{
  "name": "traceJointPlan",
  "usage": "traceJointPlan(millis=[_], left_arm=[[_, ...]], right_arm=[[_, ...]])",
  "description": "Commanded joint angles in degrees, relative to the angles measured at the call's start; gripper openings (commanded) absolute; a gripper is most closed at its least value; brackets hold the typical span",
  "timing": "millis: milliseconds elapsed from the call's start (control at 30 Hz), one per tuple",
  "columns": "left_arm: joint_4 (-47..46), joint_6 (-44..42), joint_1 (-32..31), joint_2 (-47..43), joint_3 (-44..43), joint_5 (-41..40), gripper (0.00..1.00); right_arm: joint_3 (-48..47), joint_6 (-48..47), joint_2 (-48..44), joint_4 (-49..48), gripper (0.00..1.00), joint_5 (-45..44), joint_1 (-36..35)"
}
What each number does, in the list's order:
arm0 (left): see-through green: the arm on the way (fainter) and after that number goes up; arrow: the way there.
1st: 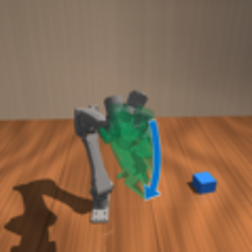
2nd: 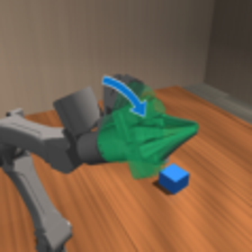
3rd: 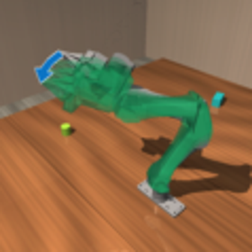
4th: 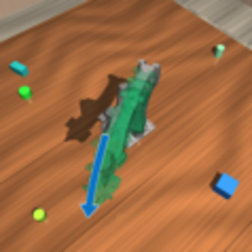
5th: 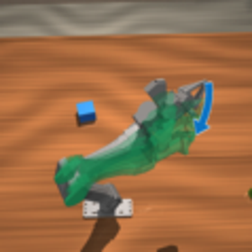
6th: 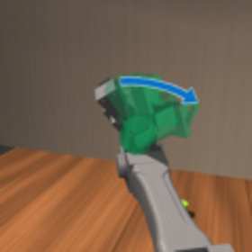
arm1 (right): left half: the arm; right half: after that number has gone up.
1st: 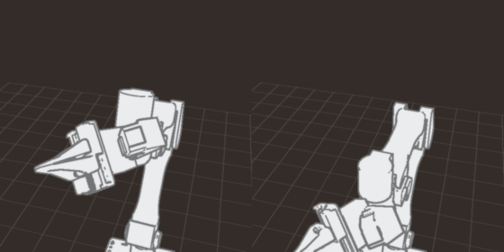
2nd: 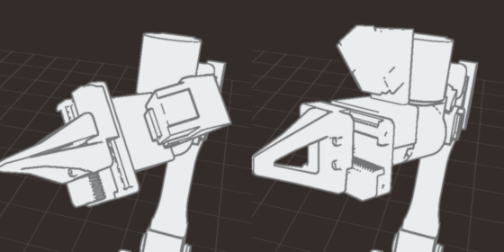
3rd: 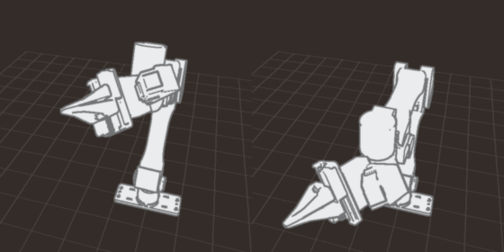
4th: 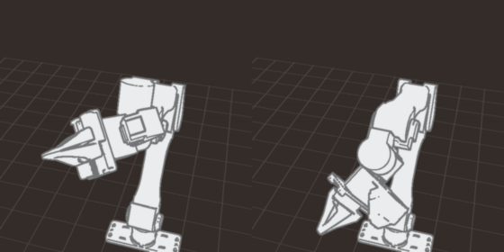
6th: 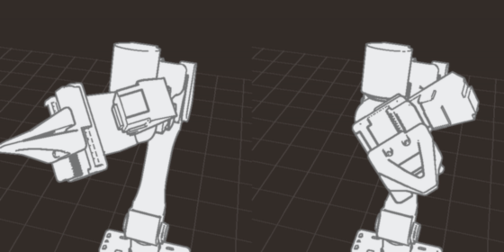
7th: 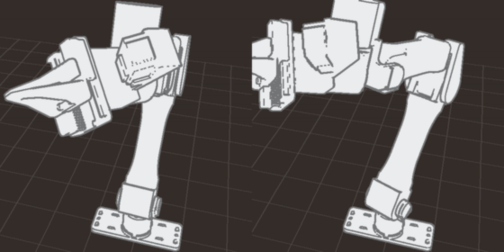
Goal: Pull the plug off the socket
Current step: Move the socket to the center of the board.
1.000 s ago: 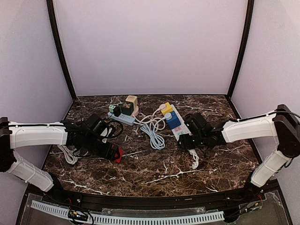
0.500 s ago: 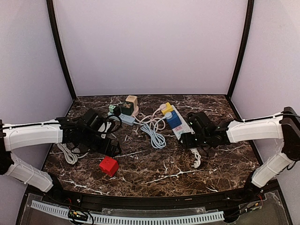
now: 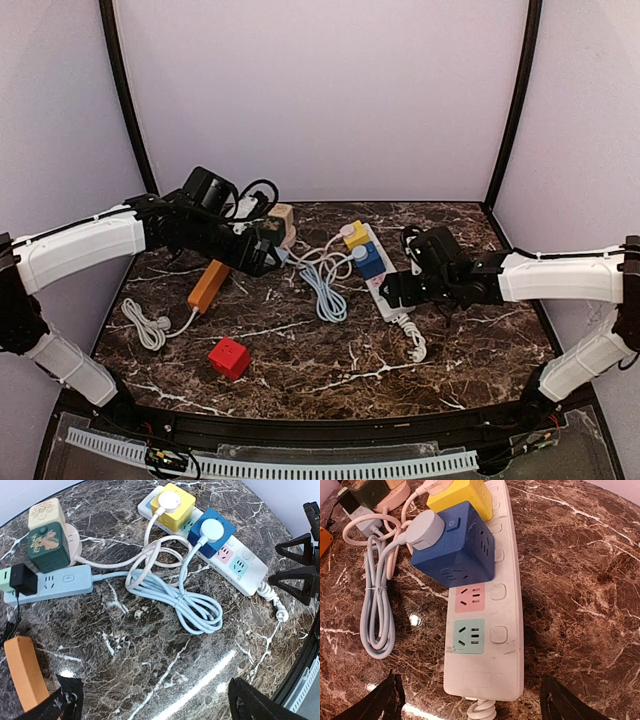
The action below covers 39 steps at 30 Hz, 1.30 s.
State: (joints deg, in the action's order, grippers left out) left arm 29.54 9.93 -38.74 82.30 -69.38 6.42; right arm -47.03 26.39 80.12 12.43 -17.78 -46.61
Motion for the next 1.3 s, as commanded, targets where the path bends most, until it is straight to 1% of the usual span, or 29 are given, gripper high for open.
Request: traceJointPlan(millis=[0, 67, 200, 367, 533, 767, 967, 1033, 1267], left_arm=[[-2.0, -4.2, 0.4, 5.3, -6.3, 4.7, 0.99], [-3.8, -4.3, 0.3, 7.2, -9.0, 6.6, 0.99], [-6.8, -5.5, 0.3, 10.2, -10.1, 8.2, 0.99], [-8.1, -6.6, 0.5, 11.4, -7.7, 6.7, 0.99], [-9.5, -5.8, 0.6, 11.3, -5.0, 7.1, 0.99], [-9.9, -4.9, 0.7, 11.6, -4.7, 8.8, 0.99], [-10.2, -4.4, 0.6, 11.7, -4.5, 9.6, 0.99], [-10.2, -4.4, 0.6, 11.8, -4.5, 9.6, 0.99], [-10.4, -4.3, 0.6, 11.9, -4.3, 9.8, 0.99]], right_arm=[[-1.5, -0.7, 1.4, -0.1, 0.89, 0.9, 0.4], [-2.4, -0.6, 3.1, 0.3, 0.91, 1.0, 0.4], [-6.4, -0.6, 8.1, 2.8, 0.94, 0.3, 0.4], [-12.2, 0.2, 15.9, 7.7, 0.96, -3.9, 0.5], [-16.2, 0.0, 20.8, 10.2, 0.97, -8.5, 0.5], [-18.0, -2.5, 24.9, 9.4, 0.96, -11.7, 0.5], [-18.0, -4.7, 25.9, 7.0, 0.94, -12.0, 0.3], [-17.5, -5.4, 26.3, 5.7, 0.92, -11.6, 0.4], [-15.6, -5.5, 26.1, 3.9, 0.79, -11.3, 0.4]])
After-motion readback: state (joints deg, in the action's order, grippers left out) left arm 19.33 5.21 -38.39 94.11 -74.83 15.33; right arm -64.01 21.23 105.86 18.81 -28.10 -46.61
